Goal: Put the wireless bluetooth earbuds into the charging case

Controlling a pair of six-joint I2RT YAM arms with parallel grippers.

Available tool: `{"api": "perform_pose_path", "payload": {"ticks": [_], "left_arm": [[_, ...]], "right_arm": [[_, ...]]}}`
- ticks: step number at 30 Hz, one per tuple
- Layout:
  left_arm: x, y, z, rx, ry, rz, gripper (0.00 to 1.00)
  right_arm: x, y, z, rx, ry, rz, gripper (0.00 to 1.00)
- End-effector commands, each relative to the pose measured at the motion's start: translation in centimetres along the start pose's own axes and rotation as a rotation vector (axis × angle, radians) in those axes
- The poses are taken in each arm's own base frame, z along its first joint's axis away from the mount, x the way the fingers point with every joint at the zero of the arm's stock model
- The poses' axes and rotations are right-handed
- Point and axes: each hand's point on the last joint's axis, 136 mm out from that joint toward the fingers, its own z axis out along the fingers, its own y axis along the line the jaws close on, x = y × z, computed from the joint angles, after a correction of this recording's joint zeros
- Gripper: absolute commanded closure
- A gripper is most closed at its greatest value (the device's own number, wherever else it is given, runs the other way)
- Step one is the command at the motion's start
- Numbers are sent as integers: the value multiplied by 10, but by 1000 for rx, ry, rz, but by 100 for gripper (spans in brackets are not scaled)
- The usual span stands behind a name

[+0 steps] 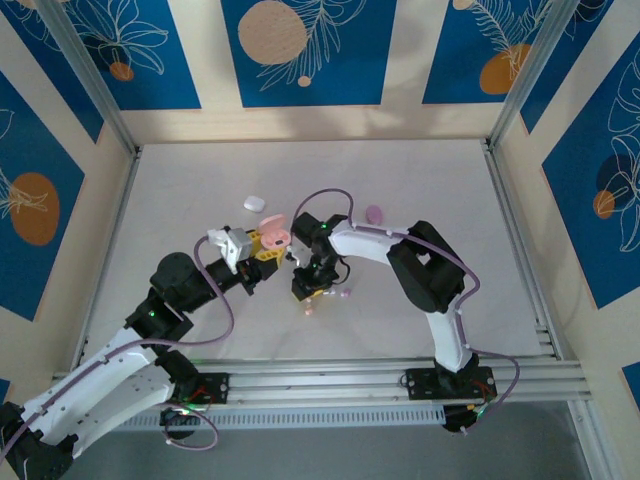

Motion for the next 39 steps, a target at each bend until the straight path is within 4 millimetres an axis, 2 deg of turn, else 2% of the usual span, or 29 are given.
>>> {"api": "perform_pose_path", "payload": {"ticks": [1,6,9,13,18,21,23,27,29,36,39], "left_arm": [[-22,-5,-3,23,-66,1,70],[-22,-5,-3,23,-64,0,70],[-22,-5,-4,21,-66,1,70],[-24,-5,-4,21,-65,3,70],[-24,-5,-3,21,-65,8,70],[-24,-5,-1,24,-65,7,70],[-22,-6,1,32,-62,3,70],[-19,-7,5,44,-58,-5,70],[-19,-8,6,50,-57,-8,70],[-18,-7,5,44,-54,-8,70],[-18,-7,4,41,-52,-7,70]], "right_arm": [[18,-11,10,92,83,26,67],[12,-10,8,107,63,35,73],[6,-7,0,121,26,38,76],[-4,-4,-27,120,-63,65,79],[-3,-16,-75,116,-206,147,79],[8,-43,-103,132,-292,248,79],[23,-72,-114,169,-320,348,79],[61,-133,-110,214,-284,566,79],[74,-152,-106,241,-269,641,79],[85,-183,-90,358,-201,724,79],[84,-184,-86,402,-186,713,78]]}}
